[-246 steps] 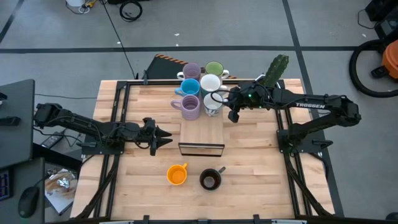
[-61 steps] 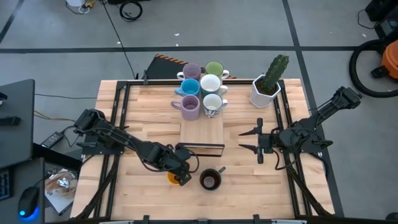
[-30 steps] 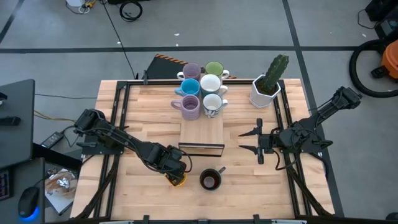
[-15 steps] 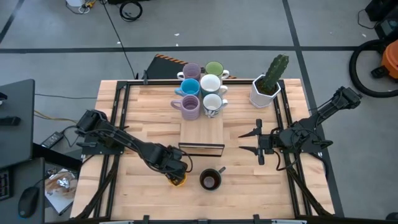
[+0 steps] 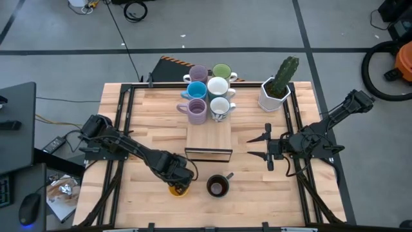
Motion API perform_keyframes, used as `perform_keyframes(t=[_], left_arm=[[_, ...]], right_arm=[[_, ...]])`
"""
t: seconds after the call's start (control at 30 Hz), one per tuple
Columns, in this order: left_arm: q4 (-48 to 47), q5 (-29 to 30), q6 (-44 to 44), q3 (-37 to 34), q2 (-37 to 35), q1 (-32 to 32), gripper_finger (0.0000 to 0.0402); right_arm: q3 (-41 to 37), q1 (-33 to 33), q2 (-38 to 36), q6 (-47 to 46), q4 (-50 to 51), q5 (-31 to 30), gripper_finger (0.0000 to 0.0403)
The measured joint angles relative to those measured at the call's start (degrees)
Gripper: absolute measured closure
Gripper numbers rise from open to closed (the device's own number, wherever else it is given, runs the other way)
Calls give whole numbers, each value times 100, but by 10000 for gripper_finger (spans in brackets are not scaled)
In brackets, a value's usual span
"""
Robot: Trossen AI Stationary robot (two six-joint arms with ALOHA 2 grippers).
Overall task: Place coffee mugs
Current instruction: Put the yellow mug on the shelf
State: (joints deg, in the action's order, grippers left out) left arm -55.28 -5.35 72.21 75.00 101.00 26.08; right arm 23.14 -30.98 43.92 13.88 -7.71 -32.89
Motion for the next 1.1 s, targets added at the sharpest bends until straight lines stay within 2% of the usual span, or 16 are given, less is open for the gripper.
perform_keyframes(t=[0.13, 0.33, 0.47, 0.7, 0.8, 0.97, 1.1], left_arm=[[-369, -183, -521, 0, -3, 160, 375], [-565, -326, -2194, 0, -6, 361, 366], [-667, -186, -3453, -3, -8, 428, 354], [-670, 110, -6013, -37, -14, 445, 358], [-675, 333, -6853, -37, -17, 442, 358], [-661, 687, -7832, -37, -17, 438, 354], [-591, 1009, -8085, -37, -17, 436, 353]], right_arm=[[0, -1, 0, 0, 3, 1, 205], [0, 2, 0, -2, -39, 2, 205], [0, 0, 0, -14, -38, 5, 205], [0, -1, 0, -19, -36, 14, 205], [0, 0, 0, -19, -34, 14, 205], [0, 2, 0, -19, -34, 13, 205], [0, 2, 0, -19, -34, 12, 205]])
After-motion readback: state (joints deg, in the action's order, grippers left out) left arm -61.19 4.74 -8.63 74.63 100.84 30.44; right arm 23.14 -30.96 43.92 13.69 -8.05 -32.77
